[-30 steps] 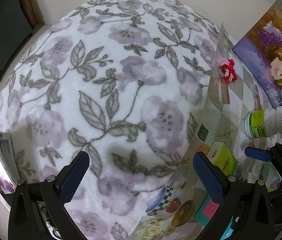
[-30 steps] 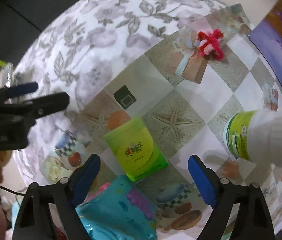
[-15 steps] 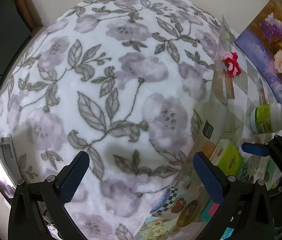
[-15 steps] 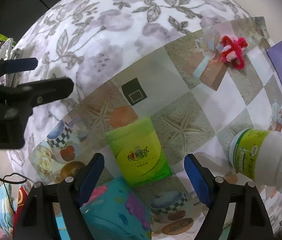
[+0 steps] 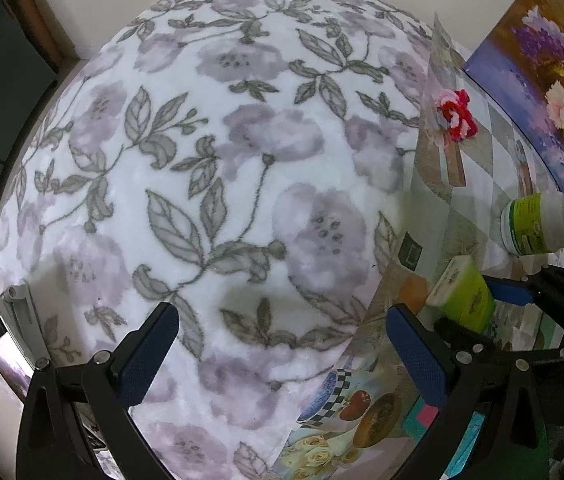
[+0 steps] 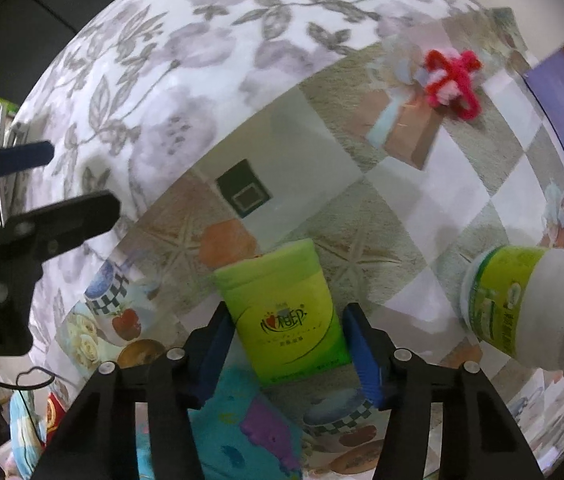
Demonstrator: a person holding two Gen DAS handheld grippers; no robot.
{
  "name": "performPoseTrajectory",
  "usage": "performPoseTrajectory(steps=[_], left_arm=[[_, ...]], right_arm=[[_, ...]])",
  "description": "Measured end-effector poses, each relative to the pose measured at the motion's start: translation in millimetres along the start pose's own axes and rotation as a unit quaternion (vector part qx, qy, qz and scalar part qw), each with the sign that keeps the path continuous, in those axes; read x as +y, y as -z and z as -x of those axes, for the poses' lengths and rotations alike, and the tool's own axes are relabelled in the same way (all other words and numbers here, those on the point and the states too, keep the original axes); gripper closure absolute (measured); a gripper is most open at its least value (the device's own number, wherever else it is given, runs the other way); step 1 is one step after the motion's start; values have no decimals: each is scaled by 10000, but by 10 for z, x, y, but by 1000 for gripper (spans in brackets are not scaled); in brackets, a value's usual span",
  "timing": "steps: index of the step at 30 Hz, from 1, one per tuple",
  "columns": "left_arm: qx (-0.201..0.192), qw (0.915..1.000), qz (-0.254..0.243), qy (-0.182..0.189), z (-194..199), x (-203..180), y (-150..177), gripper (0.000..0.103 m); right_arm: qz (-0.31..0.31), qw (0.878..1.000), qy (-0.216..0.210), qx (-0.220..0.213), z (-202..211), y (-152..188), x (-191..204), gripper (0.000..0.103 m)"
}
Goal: Organize soft objects
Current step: 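Grasp the green tissue packet with the right tool while the left tool grasps the red bow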
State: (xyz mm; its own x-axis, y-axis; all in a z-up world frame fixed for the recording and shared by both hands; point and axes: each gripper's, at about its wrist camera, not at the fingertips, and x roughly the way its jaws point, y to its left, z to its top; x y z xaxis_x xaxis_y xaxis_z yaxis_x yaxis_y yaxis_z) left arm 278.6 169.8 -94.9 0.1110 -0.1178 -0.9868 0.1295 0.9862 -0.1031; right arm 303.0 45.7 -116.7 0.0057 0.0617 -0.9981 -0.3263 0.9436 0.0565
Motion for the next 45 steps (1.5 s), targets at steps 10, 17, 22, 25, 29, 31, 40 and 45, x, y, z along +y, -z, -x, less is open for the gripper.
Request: performPoseTrajectory(steps=[10, 17, 22, 25, 29, 31, 40, 45], left_arm=[[-183, 9996, -216, -10, 192, -379, -338, 0], [-478, 9979, -397, 175, 299, -789, -644, 0], [-713, 9954, -573, 283, 312, -1027, -853, 1], [-736, 9946, -662, 302, 252, -1115, -942, 9], [-579, 9947, -739, 423, 83, -1262, -1094, 24], [-573, 9943, -760, 476, 31, -1320, -1181, 29], [-484, 9945, -714, 600, -147, -1481, -1383, 52], [-424, 9954, -662, 545, -251, -1533, -1415, 68]], right_arm=[[-747, 9965, -351, -152, 14, 146, -532, 45], [-1042, 9937, -355, -224, -5, 354, -881, 46], [-1126, 9928, -305, -261, 19, 504, -1102, 46], [-1217, 9917, -305, -281, 6, 592, -1252, 46], [-1347, 9900, -290, -308, -2, 687, -1454, 46], [-1355, 9898, -292, -331, -4, 733, -1507, 46], [-1348, 9892, -377, -432, -11, 886, -1651, 46], [-1350, 9889, -411, -466, -11, 919, -1543, 46]])
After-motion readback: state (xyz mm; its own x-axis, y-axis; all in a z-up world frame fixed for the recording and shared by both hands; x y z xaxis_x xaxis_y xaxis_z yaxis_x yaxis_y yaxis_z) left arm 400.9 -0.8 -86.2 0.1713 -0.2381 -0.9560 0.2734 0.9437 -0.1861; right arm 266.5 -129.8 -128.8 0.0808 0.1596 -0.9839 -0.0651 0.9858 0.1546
